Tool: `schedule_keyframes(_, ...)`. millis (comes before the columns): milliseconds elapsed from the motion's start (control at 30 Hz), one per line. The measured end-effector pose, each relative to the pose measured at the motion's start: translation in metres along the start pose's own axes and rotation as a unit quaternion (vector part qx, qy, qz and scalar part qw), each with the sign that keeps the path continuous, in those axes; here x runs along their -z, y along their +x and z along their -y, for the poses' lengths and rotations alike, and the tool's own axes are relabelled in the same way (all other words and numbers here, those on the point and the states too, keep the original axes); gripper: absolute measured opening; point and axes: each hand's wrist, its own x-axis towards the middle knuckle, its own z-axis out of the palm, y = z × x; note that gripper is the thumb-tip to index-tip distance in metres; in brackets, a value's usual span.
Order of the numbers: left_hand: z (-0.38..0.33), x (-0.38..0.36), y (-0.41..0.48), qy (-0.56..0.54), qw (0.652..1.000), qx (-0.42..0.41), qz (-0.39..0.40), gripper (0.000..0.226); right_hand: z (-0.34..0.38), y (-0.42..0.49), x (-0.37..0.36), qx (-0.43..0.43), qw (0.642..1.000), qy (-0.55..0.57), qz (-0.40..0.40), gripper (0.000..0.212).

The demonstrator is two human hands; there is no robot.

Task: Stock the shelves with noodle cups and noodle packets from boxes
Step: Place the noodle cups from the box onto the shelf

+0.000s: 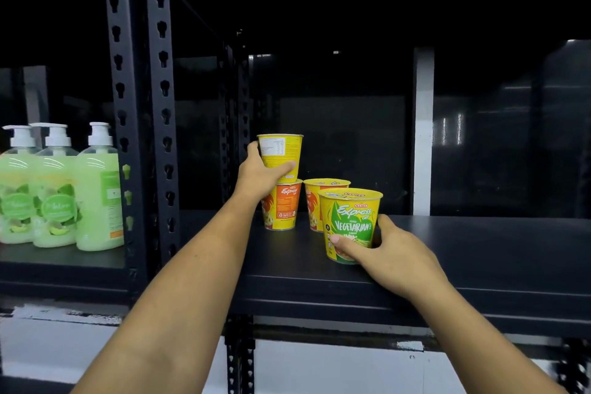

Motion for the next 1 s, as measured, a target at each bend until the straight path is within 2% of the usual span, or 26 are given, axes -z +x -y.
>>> schedule_keyframes(367, 0.001, 0.004, -0.003, 0.020, 1.000, 0.002, 0.002, 0.083, 0.000, -0.001, 0.001, 0.000, 1.000, 0.003, 0.000, 0.067)
schedule_keyframes(500, -0.003, 0.009, -0.015, 0.052, 0.999, 0.011, -0.001, 0.099, -0.001, -0.002, 0.002, 0.004, 1.000, 0.005, 0.004, 0.065)
schedule_keyframes(567, -0.005, 0.013, -0.033, 0.059, 0.998, -0.015, -0.024, 0.089, -0.001, -0.001, 0.003, 0.005, 1.000, 0.016, 0.009, 0.064)
schedule_keyframes(667, -0.005, 0.024, -0.065, 0.095, 0.990, -0.090, -0.045, 0.054, -0.005, 0.003, 0.003, 0.002, 0.996, 0.082, 0.032, 0.067)
schedule_keyframes(800, -0.001, 0.028, -0.102, 0.182, 0.968, -0.156, 0.077, 0.021, -0.008, 0.008, 0.005, -0.004, 0.984, 0.170, 0.046, 0.089)
schedule_keyframes(900, 0.003, 0.026, -0.118, 0.262, 0.931, -0.170, 0.190, 0.026, -0.010, 0.011, 0.006, -0.009, 0.975, 0.213, 0.058, 0.091)
schedule_keyframes(1000, 0.000, 0.028, -0.122, 0.283, 0.912, -0.132, 0.266, 0.039, -0.013, 0.011, 0.006, -0.011, 0.969, 0.239, 0.069, 0.088)
